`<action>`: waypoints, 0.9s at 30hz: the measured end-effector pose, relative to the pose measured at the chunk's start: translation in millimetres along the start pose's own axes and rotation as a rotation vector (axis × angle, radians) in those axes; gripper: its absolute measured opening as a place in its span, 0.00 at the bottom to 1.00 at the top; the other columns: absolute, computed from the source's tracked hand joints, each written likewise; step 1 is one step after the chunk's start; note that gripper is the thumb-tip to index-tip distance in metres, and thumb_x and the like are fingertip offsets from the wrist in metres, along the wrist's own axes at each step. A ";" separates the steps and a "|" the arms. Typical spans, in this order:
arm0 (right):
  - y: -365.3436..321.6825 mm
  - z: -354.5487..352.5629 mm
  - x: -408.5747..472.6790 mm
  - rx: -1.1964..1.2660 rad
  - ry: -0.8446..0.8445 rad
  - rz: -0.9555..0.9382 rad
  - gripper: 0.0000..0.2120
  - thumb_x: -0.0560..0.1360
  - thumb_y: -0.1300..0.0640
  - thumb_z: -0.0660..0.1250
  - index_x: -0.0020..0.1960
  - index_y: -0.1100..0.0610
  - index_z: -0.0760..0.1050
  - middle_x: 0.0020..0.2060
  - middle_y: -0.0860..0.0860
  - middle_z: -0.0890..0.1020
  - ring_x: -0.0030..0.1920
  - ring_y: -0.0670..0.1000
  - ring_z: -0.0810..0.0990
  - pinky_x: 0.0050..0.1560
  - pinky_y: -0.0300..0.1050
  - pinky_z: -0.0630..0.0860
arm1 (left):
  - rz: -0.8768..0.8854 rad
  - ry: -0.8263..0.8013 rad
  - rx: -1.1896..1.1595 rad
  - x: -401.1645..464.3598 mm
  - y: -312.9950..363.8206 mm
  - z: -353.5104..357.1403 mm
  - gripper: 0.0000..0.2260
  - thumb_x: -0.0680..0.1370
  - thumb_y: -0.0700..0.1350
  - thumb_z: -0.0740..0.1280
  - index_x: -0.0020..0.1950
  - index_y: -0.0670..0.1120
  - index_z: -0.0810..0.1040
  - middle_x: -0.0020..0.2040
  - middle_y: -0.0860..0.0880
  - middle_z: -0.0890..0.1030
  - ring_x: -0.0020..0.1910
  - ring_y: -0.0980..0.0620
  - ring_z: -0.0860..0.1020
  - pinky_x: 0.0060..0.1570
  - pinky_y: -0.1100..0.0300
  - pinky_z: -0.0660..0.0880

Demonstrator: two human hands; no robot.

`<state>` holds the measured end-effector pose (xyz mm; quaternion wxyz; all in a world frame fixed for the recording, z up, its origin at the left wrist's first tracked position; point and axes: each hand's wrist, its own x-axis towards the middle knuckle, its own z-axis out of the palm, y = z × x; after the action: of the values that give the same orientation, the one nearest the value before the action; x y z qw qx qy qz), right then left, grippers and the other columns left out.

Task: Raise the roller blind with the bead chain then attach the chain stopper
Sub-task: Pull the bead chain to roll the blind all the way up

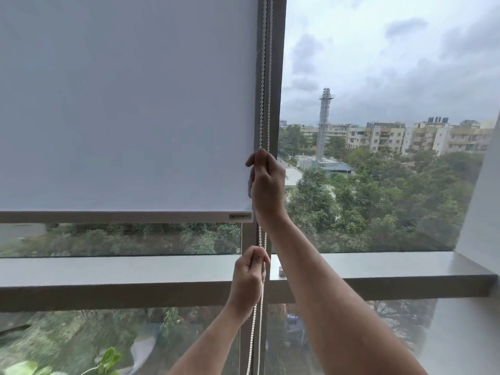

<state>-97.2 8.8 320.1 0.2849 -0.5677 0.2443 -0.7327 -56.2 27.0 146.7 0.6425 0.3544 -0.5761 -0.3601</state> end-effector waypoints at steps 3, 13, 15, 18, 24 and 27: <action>1.1 -5.3 -3.2 -0.008 0.022 -0.077 0.18 0.82 0.54 0.56 0.35 0.47 0.74 0.24 0.49 0.65 0.25 0.49 0.60 0.26 0.44 0.56 | 0.002 -0.094 -0.007 5.8 1.3 -10.6 0.16 0.82 0.45 0.58 0.37 0.49 0.78 0.24 0.54 0.68 0.25 0.55 0.65 0.27 0.61 0.63; 32.6 -23.8 -52.0 -0.054 0.001 -0.060 0.17 0.82 0.53 0.57 0.35 0.46 0.72 0.26 0.41 0.73 0.26 0.43 0.68 0.28 0.41 0.65 | 0.104 0.054 0.105 67.6 64.9 -21.0 0.27 0.82 0.63 0.47 0.51 0.55 0.84 0.41 0.48 0.87 0.44 0.49 0.86 0.42 0.54 0.82; 44.7 -26.8 -66.6 -0.082 -0.008 -0.050 0.18 0.82 0.56 0.57 0.35 0.46 0.73 0.27 0.40 0.75 0.28 0.41 0.69 0.30 0.38 0.66 | 0.130 0.056 -0.006 82.2 95.5 -13.4 0.25 0.83 0.59 0.49 0.51 0.49 0.83 0.40 0.49 0.85 0.42 0.49 0.85 0.41 0.55 0.80; 56.4 -31.1 -82.8 -0.088 -0.002 0.022 0.17 0.81 0.52 0.57 0.34 0.48 0.70 0.25 0.42 0.68 0.28 0.48 0.63 0.29 0.47 0.60 | 0.198 -0.040 -0.138 95.7 142.7 -1.9 0.24 0.84 0.58 0.50 0.53 0.46 0.81 0.34 0.50 0.82 0.33 0.52 0.81 0.31 0.59 0.77; 52.4 -39.3 -88.2 -0.029 -0.047 0.109 0.18 0.81 0.51 0.57 0.32 0.48 0.69 0.24 0.48 0.63 0.25 0.48 0.58 0.25 0.46 0.54 | 0.270 0.074 -0.141 93.5 176.3 34.4 0.20 0.85 0.52 0.55 0.36 0.50 0.75 0.24 0.56 0.66 0.22 0.57 0.62 0.22 0.63 0.59; 48.4 -47.0 -83.8 0.114 -0.121 0.219 0.20 0.81 0.53 0.57 0.31 0.48 0.70 0.23 0.46 0.64 0.24 0.45 0.59 0.23 0.39 0.58 | 0.328 0.125 -0.075 88.9 175.6 41.3 0.20 0.84 0.51 0.55 0.34 0.51 0.71 0.23 0.56 0.66 0.24 0.55 0.63 0.25 0.60 0.60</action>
<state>-120.0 33.8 218.0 0.4093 -0.5637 0.2452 -0.6743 -81.0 33.8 346.1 0.7401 0.2531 -0.5711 -0.2491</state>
